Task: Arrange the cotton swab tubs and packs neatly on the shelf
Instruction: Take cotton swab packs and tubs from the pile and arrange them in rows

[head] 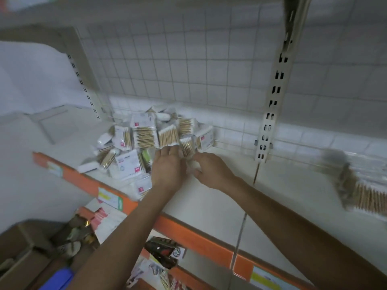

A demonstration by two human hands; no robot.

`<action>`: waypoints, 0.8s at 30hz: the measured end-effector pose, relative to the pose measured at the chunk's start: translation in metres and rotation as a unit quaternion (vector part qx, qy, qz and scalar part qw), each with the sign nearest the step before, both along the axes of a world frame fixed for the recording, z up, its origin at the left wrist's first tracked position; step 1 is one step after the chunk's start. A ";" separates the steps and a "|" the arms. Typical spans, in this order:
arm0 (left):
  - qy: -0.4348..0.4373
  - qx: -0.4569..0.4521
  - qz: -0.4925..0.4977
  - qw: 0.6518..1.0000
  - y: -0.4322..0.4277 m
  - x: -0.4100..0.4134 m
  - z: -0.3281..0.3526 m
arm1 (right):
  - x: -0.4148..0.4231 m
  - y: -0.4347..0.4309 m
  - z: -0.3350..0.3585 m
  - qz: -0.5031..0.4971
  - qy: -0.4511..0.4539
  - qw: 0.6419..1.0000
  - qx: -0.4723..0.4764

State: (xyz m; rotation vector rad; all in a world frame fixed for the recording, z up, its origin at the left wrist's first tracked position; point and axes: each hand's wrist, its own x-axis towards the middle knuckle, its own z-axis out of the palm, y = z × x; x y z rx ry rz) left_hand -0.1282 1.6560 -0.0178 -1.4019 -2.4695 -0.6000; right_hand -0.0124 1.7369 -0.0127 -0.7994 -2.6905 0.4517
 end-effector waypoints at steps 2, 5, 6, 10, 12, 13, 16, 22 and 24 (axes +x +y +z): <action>-0.028 -0.003 0.011 1.000 0.003 -0.016 0.005 | -0.020 -0.006 -0.001 -0.026 0.029 0.998 -0.039; -0.064 0.004 0.013 0.998 0.014 -0.034 0.013 | -0.044 -0.009 -0.005 -0.069 0.044 0.991 -0.107; -0.068 0.008 0.010 0.998 0.019 -0.038 0.015 | -0.049 -0.009 -0.007 -0.083 0.049 0.987 -0.131; -0.054 -0.010 0.026 0.998 0.034 -0.043 0.020 | -0.063 -0.008 -0.012 -0.114 0.073 0.973 -0.185; -0.038 -0.037 0.052 0.997 0.040 -0.042 0.022 | -0.065 -0.007 -0.012 -0.112 0.093 0.967 -0.208; -0.030 -0.045 0.063 0.997 0.042 -0.042 0.022 | -0.065 -0.007 -0.011 -0.111 0.104 0.965 -0.216; -0.017 -0.038 0.070 0.997 0.045 -0.038 0.018 | -0.059 -0.004 -0.012 -0.116 0.125 0.957 -0.236; -0.001 -0.017 0.072 0.997 0.037 -0.018 0.015 | -0.026 0.008 -0.005 -0.184 0.149 0.941 -0.241; -0.003 0.012 0.029 0.999 0.033 -0.012 0.013 | -0.012 0.011 -0.002 -0.211 0.169 0.930 -0.250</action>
